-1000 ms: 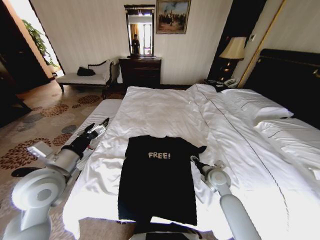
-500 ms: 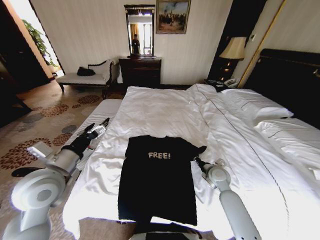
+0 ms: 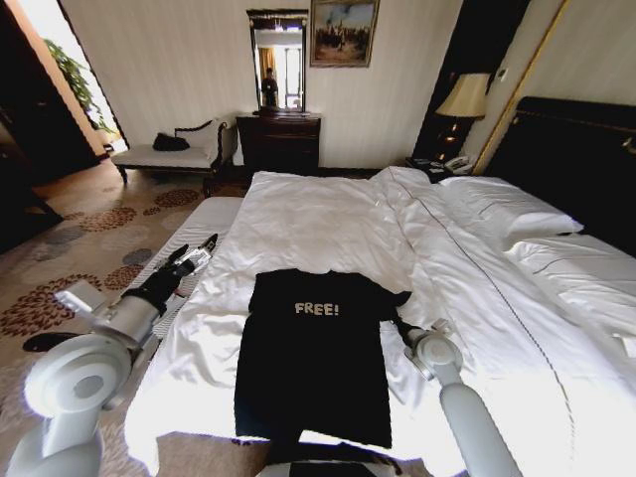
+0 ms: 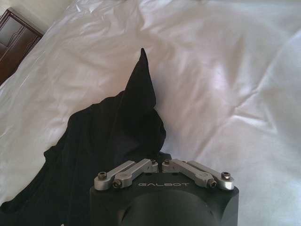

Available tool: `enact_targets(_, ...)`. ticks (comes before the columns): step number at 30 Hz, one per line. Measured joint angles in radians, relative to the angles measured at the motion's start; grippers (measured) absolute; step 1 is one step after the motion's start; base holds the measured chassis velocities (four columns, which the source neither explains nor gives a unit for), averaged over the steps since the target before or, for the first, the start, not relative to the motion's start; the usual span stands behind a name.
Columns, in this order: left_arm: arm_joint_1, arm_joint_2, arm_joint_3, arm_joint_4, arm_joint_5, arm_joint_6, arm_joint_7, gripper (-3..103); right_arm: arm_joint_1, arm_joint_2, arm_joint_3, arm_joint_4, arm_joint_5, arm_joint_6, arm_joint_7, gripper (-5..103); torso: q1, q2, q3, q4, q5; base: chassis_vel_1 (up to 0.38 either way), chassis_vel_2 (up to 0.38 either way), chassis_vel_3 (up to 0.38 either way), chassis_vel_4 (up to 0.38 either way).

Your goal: Fold the clothes on the bed.

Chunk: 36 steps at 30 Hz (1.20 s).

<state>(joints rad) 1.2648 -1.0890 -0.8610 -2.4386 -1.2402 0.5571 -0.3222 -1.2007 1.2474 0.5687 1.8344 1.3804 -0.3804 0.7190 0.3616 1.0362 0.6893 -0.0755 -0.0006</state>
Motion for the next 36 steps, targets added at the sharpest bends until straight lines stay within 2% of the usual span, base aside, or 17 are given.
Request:
enact_targets(15, 0.005, 0.001, -0.006, 0.003, 0.000, -0.005, 0.000, 100, -0.063, 0.041, 0.015, 0.037, -0.031, 0.017, 0.009, 0, 0.000, 0.000, 0.000, 0.0000, 0.0000, 0.000, 0.000, 0.000, 0.000)
enact_targets(18, 0.006, 0.002, -0.007, 0.003, 0.000, -0.006, 0.000, 100, -0.071, 0.045, 0.014, 0.052, -0.048, 0.027, 0.022, 16, 0.000, 0.000, 0.000, -0.0001, 0.0000, 0.000, 0.000, 0.000, 0.000)
enact_targets(20, 0.006, 0.002, -0.008, 0.004, 0.000, -0.006, 0.000, 100, -0.078, 0.046, 0.014, 0.062, -0.051, 0.031, 0.030, 16, 0.000, 0.000, 0.000, 0.0000, 0.0000, 0.000, 0.000, 0.000, 0.000)
enact_targets(22, 0.006, 0.003, -0.010, 0.005, -0.001, -0.006, 0.000, 100, -0.109, 0.049, 0.018, 0.106, -0.052, 0.038, 0.056, 27, 0.000, 0.000, 0.000, 0.0000, 0.0000, 0.000, 0.000, 0.000, 0.000)
enact_targets(23, 0.006, 0.003, -0.010, 0.005, -0.001, -0.006, 0.000, 100, -0.109, 0.049, 0.018, 0.106, -0.052, 0.038, 0.056, 27, 0.000, 0.000, 0.000, 0.0000, 0.0000, 0.000, 0.000, 0.000, 0.000)
enact_targets(27, 0.007, -0.001, -0.010, 0.006, -0.001, -0.007, 0.000, 100, -0.200, 0.047, 0.026, 0.218, -0.041, 0.046, 0.099, 48, 0.000, 0.000, 0.000, -0.0002, 0.0000, 0.000, 0.000, 0.000, 0.000)
enact_targets(28, 0.007, -0.001, -0.010, 0.006, -0.001, -0.007, 0.000, 100, -0.200, 0.047, 0.026, 0.218, -0.041, 0.046, 0.099, 48, 0.000, 0.000, 0.000, -0.0002, 0.0000, 0.000, 0.000, 0.000, 0.000)
enact_targets(30, 0.007, -0.005, -0.007, 0.007, 0.001, -0.008, 0.000, 100, -0.249, 0.042, 0.029, 0.266, -0.037, 0.043, 0.112, 60, 0.000, 0.000, 0.000, -0.0002, 0.0000, 0.000, 0.000, 0.000, 0.000)
enact_targets(31, 0.006, -0.008, -0.005, 0.007, 0.002, -0.008, 0.000, 100, -0.269, 0.039, 0.030, 0.282, -0.036, 0.039, 0.120, 60, 0.000, 0.000, 0.000, 0.0000, -0.0002, 0.000, 0.000, 0.000, 0.000)
enact_targets(32, 0.006, -0.009, -0.004, 0.006, 0.002, -0.008, 0.000, 100, -0.287, 0.037, 0.033, 0.294, -0.034, 0.033, 0.126, 65, 0.000, 0.000, 0.000, 0.0000, 0.0000, 0.000, 0.000, 0.000, 0.000)
enact_targets(33, 0.006, -0.009, -0.004, 0.006, 0.002, -0.008, 0.000, 100, -0.287, 0.037, 0.033, 0.294, -0.034, 0.033, 0.126, 65, 0.000, 0.000, 0.000, 0.0000, 0.0000, 0.000, 0.000, 0.000, 0.000)
enact_targets(35, 0.005, -0.012, 0.000, -0.002, 0.002, -0.008, 0.000, 100, -0.352, 0.026, 0.043, 0.326, -0.022, 0.002, 0.132, 76, 0.000, 0.000, 0.000, 0.0000, -0.0001, 0.000, 0.000, 0.000, 0.000)
enact_targets(36, 0.005, -0.012, 0.000, -0.002, 0.002, -0.008, 0.000, 100, -0.352, 0.026, 0.043, 0.326, -0.022, 0.002, 0.132, 76, 0.000, 0.000, 0.000, 0.0000, -0.0001, 0.000, 0.000, 0.000, 0.000)
